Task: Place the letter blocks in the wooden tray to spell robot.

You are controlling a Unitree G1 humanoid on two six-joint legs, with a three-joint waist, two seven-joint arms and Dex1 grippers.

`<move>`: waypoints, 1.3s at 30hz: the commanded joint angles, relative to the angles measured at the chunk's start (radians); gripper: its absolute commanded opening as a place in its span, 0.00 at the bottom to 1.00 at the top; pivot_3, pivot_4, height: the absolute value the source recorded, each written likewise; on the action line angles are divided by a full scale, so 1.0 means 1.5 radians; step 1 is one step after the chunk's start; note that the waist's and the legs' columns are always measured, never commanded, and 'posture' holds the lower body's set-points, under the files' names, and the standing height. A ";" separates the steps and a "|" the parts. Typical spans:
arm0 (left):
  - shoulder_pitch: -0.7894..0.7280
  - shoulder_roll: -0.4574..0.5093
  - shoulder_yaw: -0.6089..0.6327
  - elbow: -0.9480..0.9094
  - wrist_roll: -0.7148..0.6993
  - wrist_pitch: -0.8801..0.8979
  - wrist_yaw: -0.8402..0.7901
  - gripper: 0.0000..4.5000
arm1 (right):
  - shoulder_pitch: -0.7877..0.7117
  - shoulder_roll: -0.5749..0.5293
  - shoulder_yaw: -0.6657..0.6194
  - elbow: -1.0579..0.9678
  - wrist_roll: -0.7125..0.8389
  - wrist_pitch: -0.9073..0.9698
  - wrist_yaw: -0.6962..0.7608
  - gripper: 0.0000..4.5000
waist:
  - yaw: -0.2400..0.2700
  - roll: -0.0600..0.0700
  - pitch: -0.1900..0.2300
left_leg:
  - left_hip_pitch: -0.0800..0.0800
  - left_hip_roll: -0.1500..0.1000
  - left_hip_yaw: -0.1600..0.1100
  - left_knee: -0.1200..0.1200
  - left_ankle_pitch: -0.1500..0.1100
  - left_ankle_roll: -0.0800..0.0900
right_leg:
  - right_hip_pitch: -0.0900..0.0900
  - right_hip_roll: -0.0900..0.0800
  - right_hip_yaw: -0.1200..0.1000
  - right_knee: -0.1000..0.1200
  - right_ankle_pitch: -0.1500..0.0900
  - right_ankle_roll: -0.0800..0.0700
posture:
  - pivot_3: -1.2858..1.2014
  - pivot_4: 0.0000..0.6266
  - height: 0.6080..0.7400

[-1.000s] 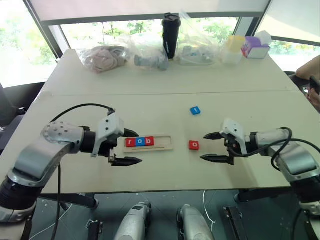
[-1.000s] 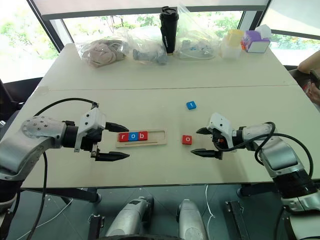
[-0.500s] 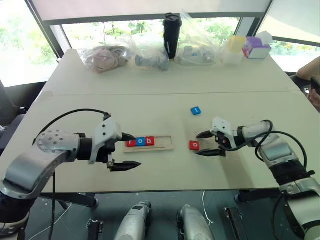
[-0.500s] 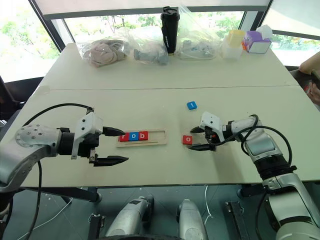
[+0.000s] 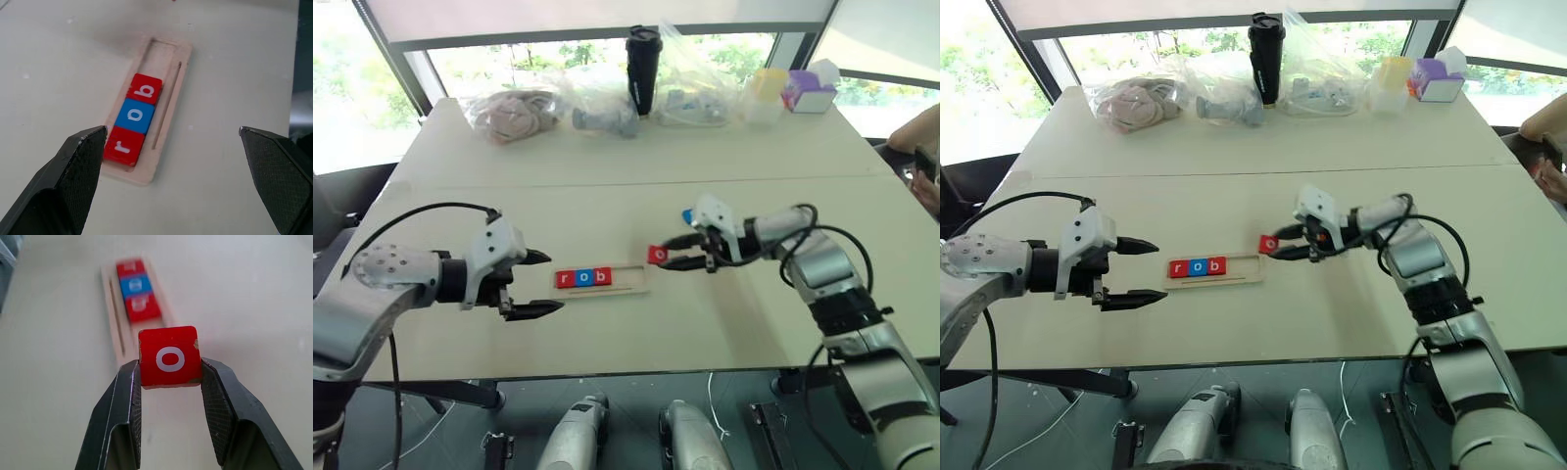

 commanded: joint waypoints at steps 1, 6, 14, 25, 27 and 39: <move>-0.006 0.014 0.019 0.003 0.006 -0.019 -0.012 1.00 | -0.037 0.048 0.046 0.031 -0.031 -0.021 -0.003 0.25 | 0.000 0.000 0.000 | 0.000 0.000 0.000 0.000 0.000 0.000 | 0.000 0.000 0.000 -0.001 0.000 0.000 | 0.52 0.24 1.00; 0.012 0.007 0.025 -0.014 0.006 -0.013 0.001 1.00 | -0.055 0.073 0.091 0.093 -0.078 -0.070 0.012 0.25 | 0.000 0.000 0.000 | 0.000 -0.001 0.000 0.000 0.000 0.000 | 0.000 0.000 0.000 -0.001 0.001 0.001 | 0.52 0.24 1.00; 0.021 -0.015 0.012 -0.038 0.004 -0.001 0.034 1.00 | -0.066 0.096 0.103 0.137 -0.104 -0.090 0.016 0.25 | -0.003 0.000 0.000 | 0.000 0.000 0.000 0.000 0.000 -0.001 | 0.000 0.001 0.000 0.002 0.001 0.001 | 0.52 0.24 1.00; 0.000 -0.030 -0.005 -0.046 0.008 0.006 0.046 1.00 | -0.078 0.113 0.104 0.190 -0.141 -0.128 -0.001 0.25 | -0.002 0.000 0.000 | 0.001 0.000 0.000 0.000 0.001 -0.001 | 0.000 0.001 0.000 0.002 0.002 0.001 | 0.52 0.24 1.00; -0.002 -0.031 -0.006 -0.046 0.008 0.006 0.046 1.00 | -0.081 0.118 0.104 0.203 -0.147 -0.137 -0.005 0.25 | -0.003 0.000 0.000 | 0.001 0.000 0.000 0.000 0.001 -0.002 | 0.000 0.002 0.001 0.002 0.002 0.001 | 0.52 0.24 1.00; -0.002 -0.036 -0.010 -0.045 0.008 0.007 0.053 1.00 | -0.087 0.136 0.097 0.222 -0.153 -0.149 -0.004 0.25 | -0.005 0.000 0.000 | 0.001 0.001 0.000 0.000 0.002 -0.003 | 0.000 0.003 0.001 0.003 0.002 0.000 | 0.52 0.24 1.00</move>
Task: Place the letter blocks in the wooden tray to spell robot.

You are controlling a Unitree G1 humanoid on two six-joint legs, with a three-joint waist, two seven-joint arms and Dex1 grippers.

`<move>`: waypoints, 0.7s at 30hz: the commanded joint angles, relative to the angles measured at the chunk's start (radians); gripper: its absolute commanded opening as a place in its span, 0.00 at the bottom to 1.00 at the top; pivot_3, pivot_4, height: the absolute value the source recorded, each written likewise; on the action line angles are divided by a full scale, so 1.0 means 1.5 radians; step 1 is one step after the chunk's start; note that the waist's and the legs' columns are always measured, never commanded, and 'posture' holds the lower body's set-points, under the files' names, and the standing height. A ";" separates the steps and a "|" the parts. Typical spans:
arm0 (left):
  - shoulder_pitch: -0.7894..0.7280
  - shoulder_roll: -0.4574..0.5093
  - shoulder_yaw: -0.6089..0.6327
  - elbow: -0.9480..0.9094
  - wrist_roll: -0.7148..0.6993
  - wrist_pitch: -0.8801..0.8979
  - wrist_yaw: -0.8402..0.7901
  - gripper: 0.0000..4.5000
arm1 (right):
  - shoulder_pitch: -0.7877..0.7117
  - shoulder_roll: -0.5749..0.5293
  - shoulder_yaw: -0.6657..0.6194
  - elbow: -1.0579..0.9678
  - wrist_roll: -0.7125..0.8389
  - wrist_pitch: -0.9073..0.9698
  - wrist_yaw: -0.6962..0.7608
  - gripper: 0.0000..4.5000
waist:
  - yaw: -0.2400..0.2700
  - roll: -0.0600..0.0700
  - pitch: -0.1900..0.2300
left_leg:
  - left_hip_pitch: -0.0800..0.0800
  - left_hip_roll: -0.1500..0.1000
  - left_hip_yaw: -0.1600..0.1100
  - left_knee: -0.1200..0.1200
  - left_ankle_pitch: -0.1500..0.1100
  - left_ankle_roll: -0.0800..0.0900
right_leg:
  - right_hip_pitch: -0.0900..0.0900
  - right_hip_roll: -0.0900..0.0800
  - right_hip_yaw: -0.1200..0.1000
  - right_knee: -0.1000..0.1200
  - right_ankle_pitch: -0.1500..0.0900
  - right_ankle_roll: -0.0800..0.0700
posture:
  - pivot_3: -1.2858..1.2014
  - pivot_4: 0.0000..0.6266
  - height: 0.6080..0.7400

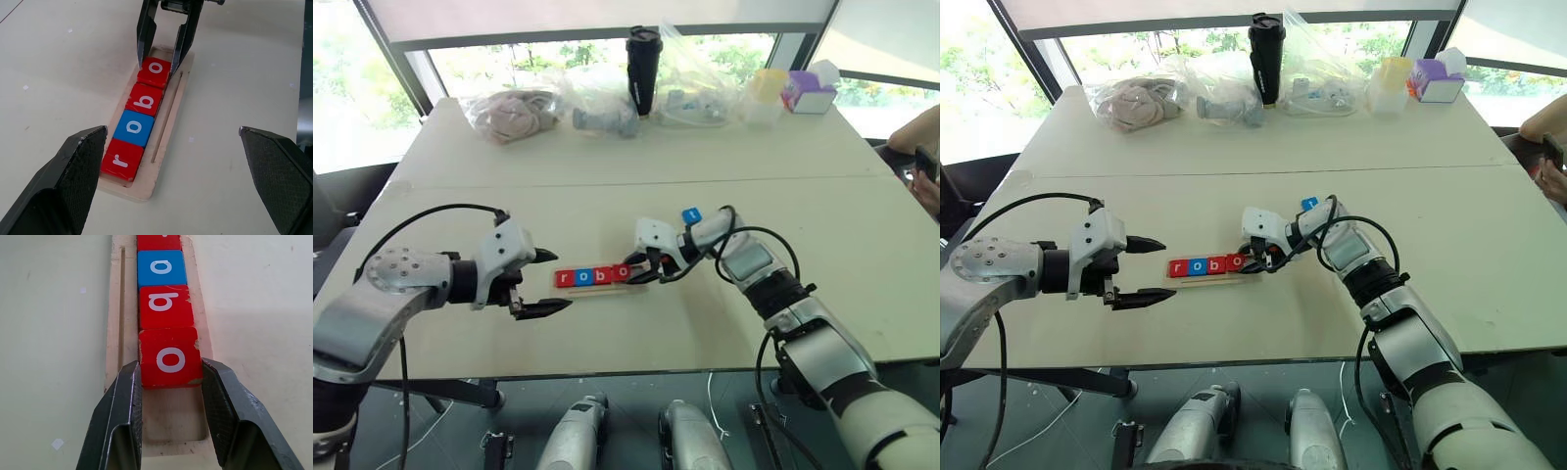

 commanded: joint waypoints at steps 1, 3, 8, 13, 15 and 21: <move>-0.006 -0.001 0.009 -0.017 -0.001 -0.002 0.006 1.00 | -0.017 0.006 -0.012 -0.013 0.004 -0.003 0.004 0.25 | 0.000 0.000 0.000 | 0.000 0.000 0.000 0.000 0.000 0.000 | 0.000 0.000 0.000 0.000 0.000 0.000 | 0.52 0.24 1.00; -0.006 -0.002 0.009 -0.016 -0.001 -0.003 0.007 1.00 | -0.015 0.007 -0.011 -0.013 0.003 -0.005 0.004 0.25 | 0.000 0.000 0.000 | 0.000 0.000 0.000 0.000 0.000 0.000 | 0.000 0.000 0.000 0.000 0.000 0.000 | 0.52 0.24 1.00; -0.006 -0.003 0.008 -0.016 -0.001 -0.003 0.010 1.00 | -0.016 0.013 -0.013 -0.009 0.003 -0.004 -0.001 0.67 | 0.000 0.000 0.000 | 0.000 0.000 0.000 0.000 0.000 0.000 | 0.000 0.000 0.000 0.000 0.000 0.000 | 0.52 0.24 1.00; -0.007 -0.003 0.008 -0.015 -0.001 -0.004 0.010 1.00 | -0.020 0.017 -0.025 -0.016 0.008 -0.003 -0.018 0.98 | 0.000 0.000 0.000 | 0.000 0.000 0.000 0.000 0.000 -0.001 | 0.000 0.000 0.000 0.001 0.000 0.000 | 0.52 0.24 1.00; -0.006 -0.003 0.008 -0.015 -0.001 -0.004 0.011 1.00 | -0.027 0.019 -0.048 -0.029 0.025 0.010 -0.032 0.98 | 0.001 0.000 0.000 | 0.000 0.000 0.000 0.000 0.000 -0.001 | 0.000 0.000 0.000 0.001 0.000 0.000 | 0.52 0.24 1.00; -0.008 -0.006 0.015 -0.018 -0.005 -0.002 0.013 1.00 | -0.047 0.024 -0.145 -0.056 0.067 0.057 -0.130 0.98 | 0.001 0.000 0.000 | 0.000 0.000 0.000 0.000 0.001 -0.001 | 0.000 0.000 0.000 0.002 0.000 0.000 | 0.52 0.24 1.00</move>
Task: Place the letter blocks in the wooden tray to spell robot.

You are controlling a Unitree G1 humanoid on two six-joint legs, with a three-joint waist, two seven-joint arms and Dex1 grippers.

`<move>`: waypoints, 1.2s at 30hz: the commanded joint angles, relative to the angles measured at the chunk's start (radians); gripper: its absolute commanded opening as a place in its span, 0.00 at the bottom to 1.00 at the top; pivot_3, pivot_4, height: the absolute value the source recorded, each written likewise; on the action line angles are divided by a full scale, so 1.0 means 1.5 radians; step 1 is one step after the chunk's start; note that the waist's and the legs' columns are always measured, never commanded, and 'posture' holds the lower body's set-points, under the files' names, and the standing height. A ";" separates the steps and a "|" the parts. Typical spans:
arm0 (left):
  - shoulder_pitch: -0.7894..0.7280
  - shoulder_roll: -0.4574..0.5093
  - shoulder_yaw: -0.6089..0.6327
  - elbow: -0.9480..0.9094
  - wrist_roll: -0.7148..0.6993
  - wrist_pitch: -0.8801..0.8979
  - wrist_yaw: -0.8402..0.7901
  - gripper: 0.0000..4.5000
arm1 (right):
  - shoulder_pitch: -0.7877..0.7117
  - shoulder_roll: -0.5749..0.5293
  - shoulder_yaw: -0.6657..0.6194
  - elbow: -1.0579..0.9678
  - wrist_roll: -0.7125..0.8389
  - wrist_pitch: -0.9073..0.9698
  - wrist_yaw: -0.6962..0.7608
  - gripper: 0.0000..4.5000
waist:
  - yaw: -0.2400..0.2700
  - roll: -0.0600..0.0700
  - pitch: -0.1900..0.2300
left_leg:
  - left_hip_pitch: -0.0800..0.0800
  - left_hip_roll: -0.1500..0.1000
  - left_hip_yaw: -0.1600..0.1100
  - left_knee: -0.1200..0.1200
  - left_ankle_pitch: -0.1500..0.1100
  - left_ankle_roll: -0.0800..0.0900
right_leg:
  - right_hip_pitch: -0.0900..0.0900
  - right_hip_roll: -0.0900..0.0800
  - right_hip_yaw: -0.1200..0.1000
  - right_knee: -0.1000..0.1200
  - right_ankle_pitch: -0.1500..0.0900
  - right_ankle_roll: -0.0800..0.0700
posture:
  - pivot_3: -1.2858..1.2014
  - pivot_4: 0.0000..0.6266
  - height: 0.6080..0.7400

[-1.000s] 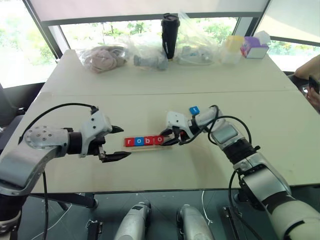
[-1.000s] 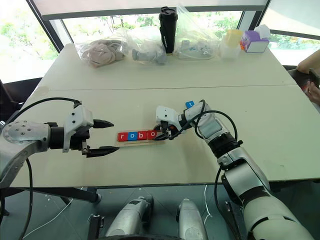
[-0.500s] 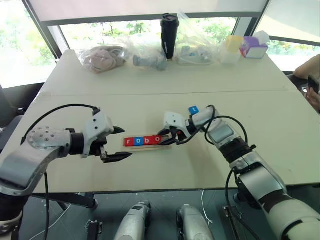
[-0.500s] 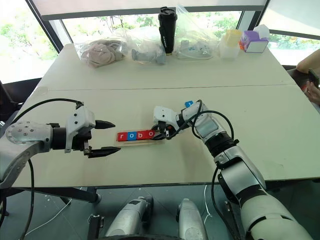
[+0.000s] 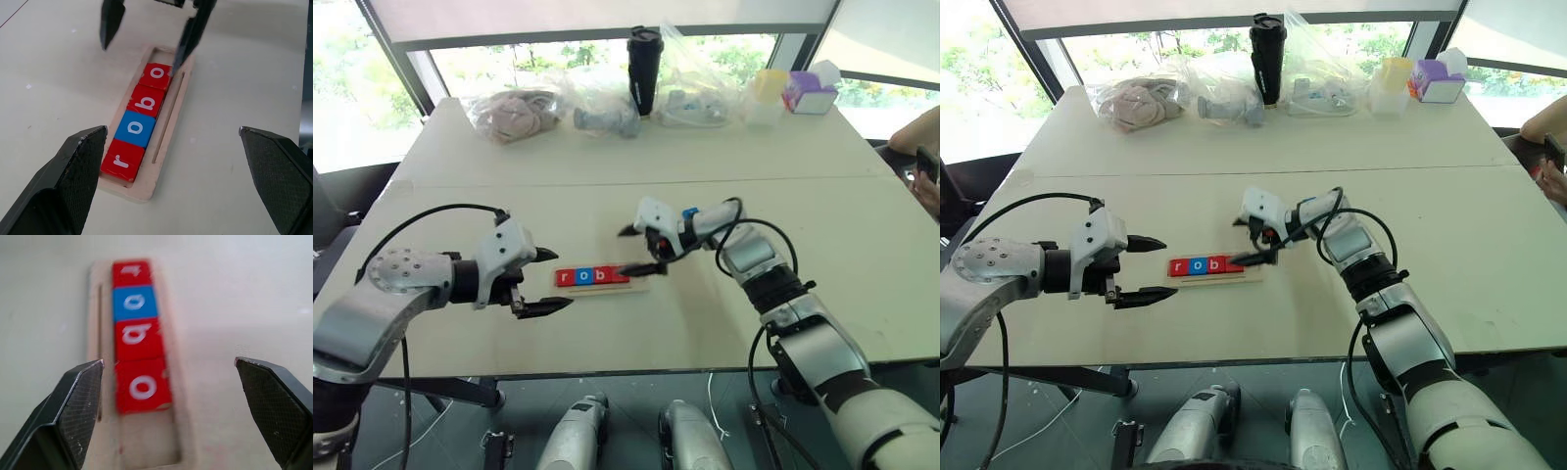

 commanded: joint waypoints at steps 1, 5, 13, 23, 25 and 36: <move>-0.008 -0.001 0.018 -0.019 -0.007 -0.001 0.004 1.00 | -0.023 0.001 -0.060 -0.036 0.018 0.015 -0.078 0.98 | 0.000 0.000 0.000 | 0.000 0.000 0.000 0.000 0.000 0.000 | 0.000 0.000 0.000 0.000 0.000 0.000 | 0.52 0.24 1.00; -0.035 -0.031 0.048 -0.025 -0.057 0.021 0.023 1.00 | -0.019 0.003 -0.169 -0.057 0.013 0.124 -0.306 0.98 | 0.005 0.000 0.000 | 0.000 0.000 0.000 0.000 0.000 0.000 | -0.001 0.000 0.000 0.001 0.000 0.000 | 0.52 0.24 1.00; -0.095 -0.076 0.035 0.032 -0.043 -0.003 0.057 1.00 | 0.083 0.022 -0.237 -0.218 -0.001 0.341 -0.524 0.98 | -0.001 0.000 0.000 | 0.000 0.000 0.000 -0.001 0.001 0.001 | -0.001 0.000 0.000 0.002 0.000 0.000 | 0.52 0.24 1.00; -0.206 -0.172 -0.049 0.210 0.102 -0.144 0.089 1.00 | 0.043 0.041 -0.224 -0.061 0.000 0.291 -0.566 0.98 | -0.001 0.000 0.000 | 0.000 0.000 0.001 0.000 0.002 0.000 | 0.000 0.001 0.000 0.002 0.001 -0.001 | 0.52 0.24 1.00; -0.208 -0.179 -0.046 0.217 0.107 -0.152 0.088 1.00 | 0.039 0.043 -0.216 -0.039 -0.001 0.285 -0.560 0.98 | -0.001 0.000 0.000 | 0.000 0.000 0.001 0.000 0.002 0.000 | 0.000 0.001 0.000 0.002 0.001 -0.001 | 0.52 0.24 1.00; -0.194 -0.186 -0.034 0.199 0.108 -0.147 0.090 1.00 | 0.009 0.072 -0.218 0.099 0.003 0.219 -0.565 0.58 | -0.003 0.000 0.000 | 0.001 0.001 0.001 0.000 0.003 0.000 | 0.000 0.001 0.000 0.003 0.001 -0.001 | 0.52 0.24 1.00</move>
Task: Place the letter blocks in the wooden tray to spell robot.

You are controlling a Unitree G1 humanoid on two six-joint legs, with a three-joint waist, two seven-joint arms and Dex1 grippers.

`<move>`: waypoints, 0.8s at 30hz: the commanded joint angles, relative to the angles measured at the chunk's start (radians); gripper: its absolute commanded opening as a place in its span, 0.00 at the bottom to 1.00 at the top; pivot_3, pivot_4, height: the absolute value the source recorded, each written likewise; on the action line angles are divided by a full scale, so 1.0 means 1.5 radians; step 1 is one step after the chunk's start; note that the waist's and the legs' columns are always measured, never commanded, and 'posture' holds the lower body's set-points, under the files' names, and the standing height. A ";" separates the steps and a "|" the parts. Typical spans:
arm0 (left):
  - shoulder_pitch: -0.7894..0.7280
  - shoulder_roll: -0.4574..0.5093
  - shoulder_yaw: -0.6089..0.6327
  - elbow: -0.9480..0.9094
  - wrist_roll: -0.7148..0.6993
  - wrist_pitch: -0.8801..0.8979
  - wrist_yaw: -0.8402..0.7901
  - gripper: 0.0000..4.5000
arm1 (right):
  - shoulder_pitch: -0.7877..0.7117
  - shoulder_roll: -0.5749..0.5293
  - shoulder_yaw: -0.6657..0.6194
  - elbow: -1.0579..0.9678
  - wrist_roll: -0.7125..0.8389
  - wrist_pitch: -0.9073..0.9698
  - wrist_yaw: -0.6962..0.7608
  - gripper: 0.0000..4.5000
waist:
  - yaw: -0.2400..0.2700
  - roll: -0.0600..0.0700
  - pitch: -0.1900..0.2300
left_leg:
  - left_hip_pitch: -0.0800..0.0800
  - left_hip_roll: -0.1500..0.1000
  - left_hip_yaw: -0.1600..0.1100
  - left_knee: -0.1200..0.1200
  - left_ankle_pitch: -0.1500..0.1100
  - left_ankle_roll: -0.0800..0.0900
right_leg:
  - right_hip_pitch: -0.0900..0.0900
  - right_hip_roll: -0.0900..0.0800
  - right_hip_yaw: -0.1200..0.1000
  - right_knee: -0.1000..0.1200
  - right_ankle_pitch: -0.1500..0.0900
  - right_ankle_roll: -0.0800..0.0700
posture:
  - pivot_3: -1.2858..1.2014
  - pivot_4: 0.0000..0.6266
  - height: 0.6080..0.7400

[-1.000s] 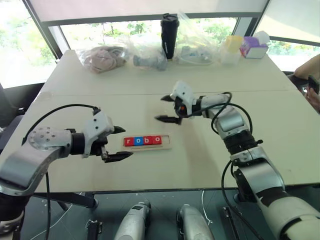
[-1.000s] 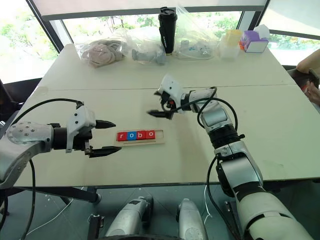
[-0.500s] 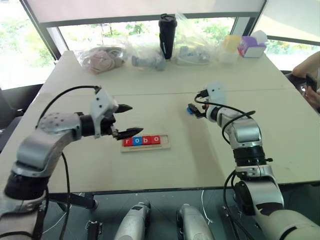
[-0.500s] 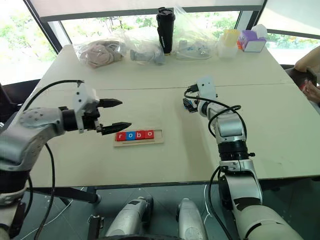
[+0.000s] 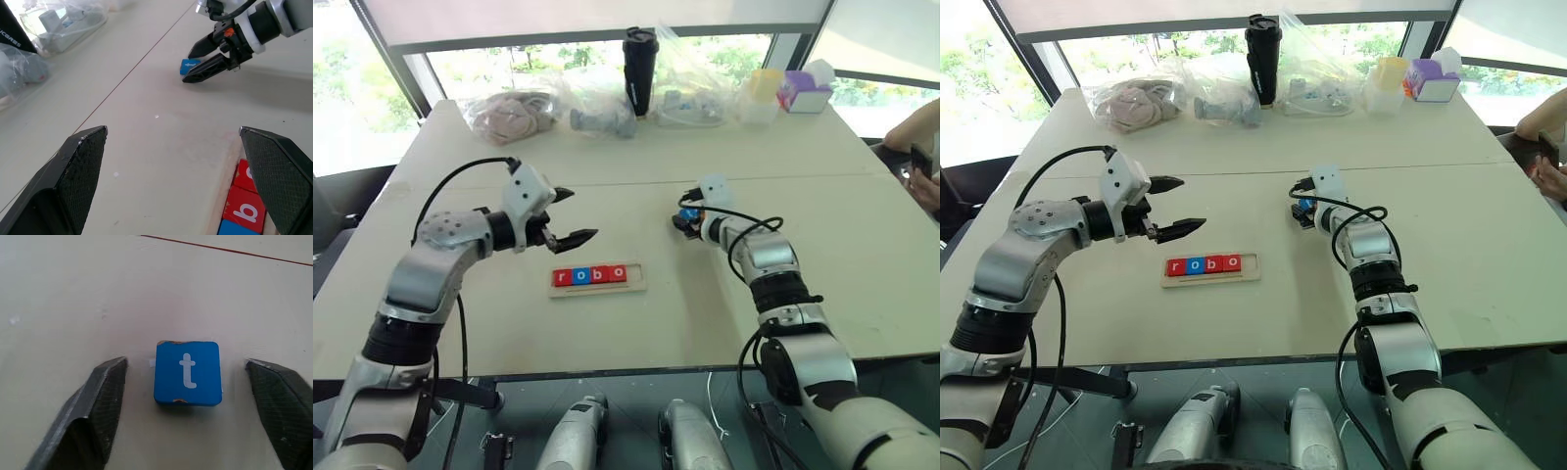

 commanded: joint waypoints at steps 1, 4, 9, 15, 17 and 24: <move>0.000 0.004 0.022 -0.025 0.000 -0.005 0.001 1.00 | -0.023 0.006 -0.005 0.018 0.008 -0.020 -0.003 0.45 | 0.000 0.000 0.000 | 0.000 0.000 0.000 0.000 0.000 0.000 | 0.000 0.000 0.000 0.000 0.000 0.000 | 0.52 0.24 1.00; 0.006 0.008 0.023 -0.032 -0.001 -0.003 -0.001 1.00 | -0.022 0.009 -0.002 0.002 0.007 -0.008 -0.008 0.27 | 0.000 0.000 0.000 | 0.000 0.000 0.000 0.000 0.000 0.000 | 0.000 0.000 0.000 0.000 0.000 0.000 | 0.52 0.24 1.00; 0.012 0.008 0.021 -0.045 -0.003 0.003 -0.005 1.00 | 0.025 -0.004 -0.005 -0.184 0.016 0.099 -0.019 0.27 | 0.002 0.000 0.000 | 0.000 0.000 0.000 0.000 0.000 0.000 | 0.000 0.000 0.000 0.000 0.000 0.000 | 0.52 0.24 1.00; 0.037 0.023 0.011 -0.102 -0.027 0.029 -0.035 1.00 | 0.153 -0.012 -0.056 -0.599 0.052 0.423 -0.046 0.27 | 0.006 0.000 0.000 | -0.001 0.000 -0.001 -0.001 0.000 0.000 | -0.001 0.000 0.000 0.000 0.000 0.000 | 0.52 0.24 1.00; 0.047 0.032 -0.003 -0.124 -0.032 0.039 -0.055 1.00 | 0.194 0.006 -0.083 -0.710 0.055 0.539 -0.063 0.27 | 0.006 0.000 0.000 | -0.001 0.000 -0.001 -0.001 0.000 0.000 | -0.001 -0.001 0.000 0.000 0.000 0.000 | 0.52 0.24 1.00; 0.050 0.046 -0.065 -0.149 -0.022 0.054 -0.107 1.00 | 0.274 0.124 -0.130 -0.889 0.031 0.684 -0.138 0.27 | 0.003 0.000 0.000 | -0.001 0.001 -0.001 -0.001 -0.001 -0.002 | -0.002 0.000 0.000 0.000 -0.001 -0.003 | 0.52 0.24 1.00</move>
